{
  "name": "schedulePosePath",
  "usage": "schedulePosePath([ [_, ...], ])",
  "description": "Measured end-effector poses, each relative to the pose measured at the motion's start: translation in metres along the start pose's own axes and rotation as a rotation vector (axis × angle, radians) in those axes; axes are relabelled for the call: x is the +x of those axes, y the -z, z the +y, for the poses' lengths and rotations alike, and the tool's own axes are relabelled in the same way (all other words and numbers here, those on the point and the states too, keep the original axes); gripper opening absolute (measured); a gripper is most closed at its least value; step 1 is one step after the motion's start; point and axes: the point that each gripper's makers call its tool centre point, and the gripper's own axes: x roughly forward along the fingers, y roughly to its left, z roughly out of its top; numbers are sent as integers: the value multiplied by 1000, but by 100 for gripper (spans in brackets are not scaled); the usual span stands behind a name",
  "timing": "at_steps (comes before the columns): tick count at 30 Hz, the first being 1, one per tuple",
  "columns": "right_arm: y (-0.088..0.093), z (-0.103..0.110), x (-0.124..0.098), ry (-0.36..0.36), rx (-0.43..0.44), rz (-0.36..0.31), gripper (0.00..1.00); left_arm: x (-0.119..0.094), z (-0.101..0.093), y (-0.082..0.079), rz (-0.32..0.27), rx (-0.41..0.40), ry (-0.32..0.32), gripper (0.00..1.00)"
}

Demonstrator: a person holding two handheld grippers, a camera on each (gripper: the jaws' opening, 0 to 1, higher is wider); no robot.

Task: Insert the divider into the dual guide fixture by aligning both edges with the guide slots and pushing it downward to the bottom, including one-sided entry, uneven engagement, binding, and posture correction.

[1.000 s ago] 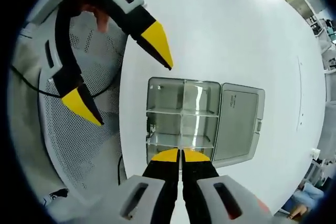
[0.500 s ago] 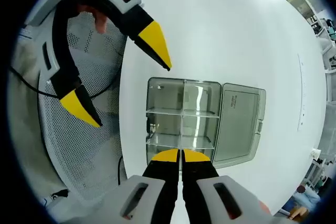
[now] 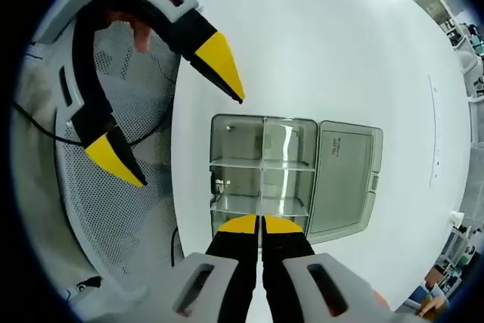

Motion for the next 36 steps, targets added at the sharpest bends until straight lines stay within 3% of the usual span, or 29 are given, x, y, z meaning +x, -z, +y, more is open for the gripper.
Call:
schedulePosePath([
  [36,-3,1,2,-11,19,16,0,-5,3,-1,-4,-1,-6,54],
])
